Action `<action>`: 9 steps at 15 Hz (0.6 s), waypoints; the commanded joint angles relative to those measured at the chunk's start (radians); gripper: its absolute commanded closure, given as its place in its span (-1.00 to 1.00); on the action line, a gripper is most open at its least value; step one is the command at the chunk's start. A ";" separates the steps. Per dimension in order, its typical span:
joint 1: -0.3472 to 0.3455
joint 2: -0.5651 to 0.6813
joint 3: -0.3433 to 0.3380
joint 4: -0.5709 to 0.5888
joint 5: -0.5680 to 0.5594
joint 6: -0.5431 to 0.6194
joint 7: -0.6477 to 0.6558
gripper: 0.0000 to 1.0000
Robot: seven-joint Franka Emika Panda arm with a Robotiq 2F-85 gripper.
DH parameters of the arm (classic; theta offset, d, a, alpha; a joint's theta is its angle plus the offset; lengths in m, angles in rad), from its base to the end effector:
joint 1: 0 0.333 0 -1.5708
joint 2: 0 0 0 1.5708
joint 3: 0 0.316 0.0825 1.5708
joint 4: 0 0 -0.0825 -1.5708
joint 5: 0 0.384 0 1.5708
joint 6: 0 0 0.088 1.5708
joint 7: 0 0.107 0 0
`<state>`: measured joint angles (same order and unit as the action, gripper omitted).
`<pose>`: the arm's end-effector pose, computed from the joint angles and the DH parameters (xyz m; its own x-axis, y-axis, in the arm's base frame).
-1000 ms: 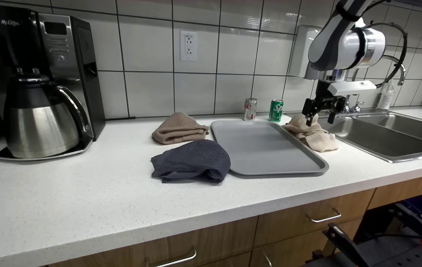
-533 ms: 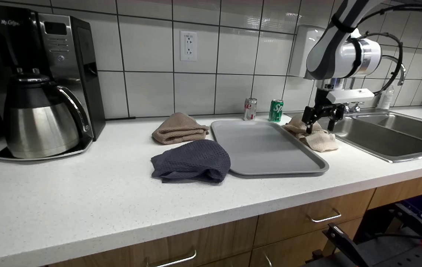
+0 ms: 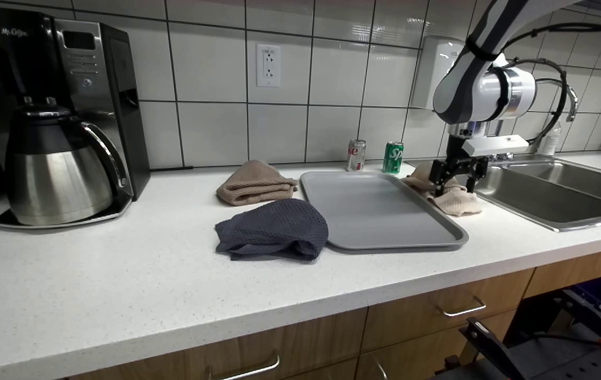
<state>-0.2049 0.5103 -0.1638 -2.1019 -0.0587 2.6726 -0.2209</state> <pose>0.5479 -0.2099 0.1809 0.9969 -0.0708 0.0355 -0.0746 -0.9900 0.1200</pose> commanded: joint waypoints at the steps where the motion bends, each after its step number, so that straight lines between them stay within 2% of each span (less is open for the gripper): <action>1: -0.025 0.028 0.023 0.038 -0.006 0.006 -0.015 -1.00; 2: -0.026 0.030 0.025 0.041 -0.005 0.005 -0.018 -1.00; 3: -0.029 0.030 0.029 0.041 -0.003 0.006 -0.023 -0.61; 9: -0.027 0.012 0.039 0.031 -0.005 0.006 -0.027 0.33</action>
<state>-0.2068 0.5299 -0.1476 -2.0762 -0.0590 2.6735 -0.2209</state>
